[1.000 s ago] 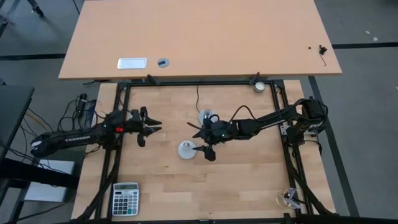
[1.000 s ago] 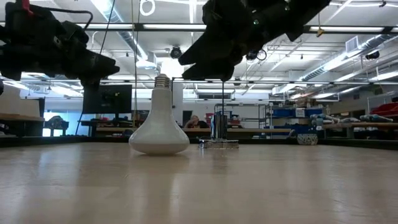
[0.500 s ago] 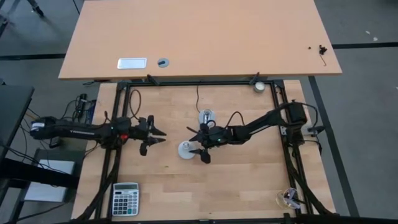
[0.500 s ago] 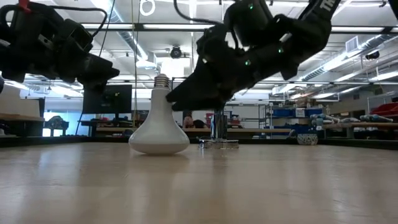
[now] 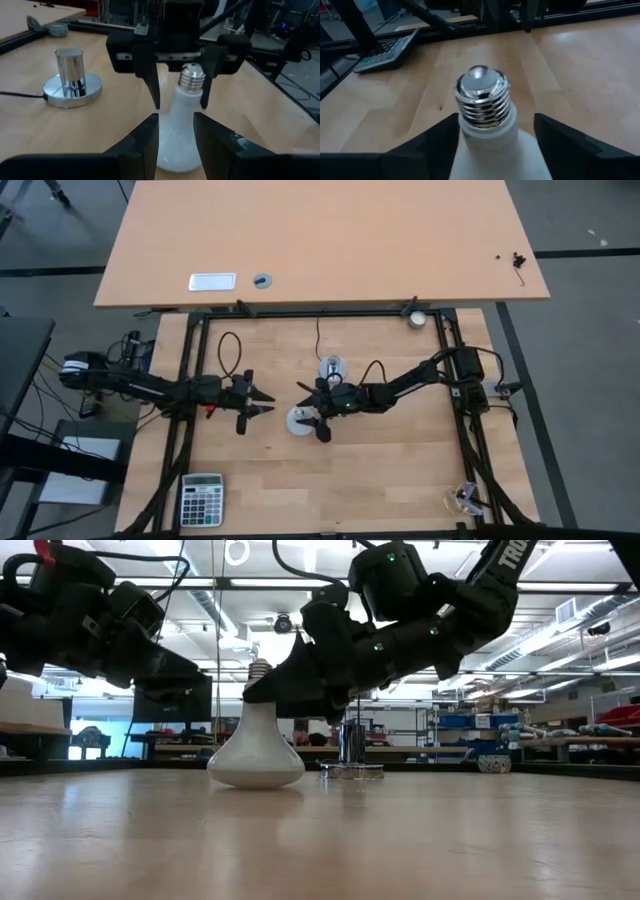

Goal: Screw lightbulb
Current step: Insert the lightbulb into the silver lamp socket

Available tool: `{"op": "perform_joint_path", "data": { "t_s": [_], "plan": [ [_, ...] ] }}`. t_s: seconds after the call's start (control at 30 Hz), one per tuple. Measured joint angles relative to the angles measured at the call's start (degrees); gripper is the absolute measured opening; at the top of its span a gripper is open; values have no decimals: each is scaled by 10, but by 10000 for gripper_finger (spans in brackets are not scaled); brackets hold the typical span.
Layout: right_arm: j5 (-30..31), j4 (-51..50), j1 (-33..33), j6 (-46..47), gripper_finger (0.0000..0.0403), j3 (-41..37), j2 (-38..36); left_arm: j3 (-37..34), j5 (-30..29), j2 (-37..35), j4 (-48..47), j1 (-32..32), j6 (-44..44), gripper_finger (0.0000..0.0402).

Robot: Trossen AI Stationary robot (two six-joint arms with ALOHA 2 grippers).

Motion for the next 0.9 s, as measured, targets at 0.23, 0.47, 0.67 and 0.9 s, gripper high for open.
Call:
{"op": "perform_joint_path", "data": {
  "t_s": [0.23,0.47,0.67,0.9],
  "plan": [
    [-1,6,0,-1,148,0,0,1,-8,47,59,0,0,129],
    [-2,47,0,-8,148,-1,-27,1,-9,55,82,0,0,128],
    [-2,45,-2,-55,159,-1,-109,2,-41,55,93,0,19,128],
    [24,75,-2,-107,155,0,-196,30,-83,55,134,0,65,128]
  ]
}}
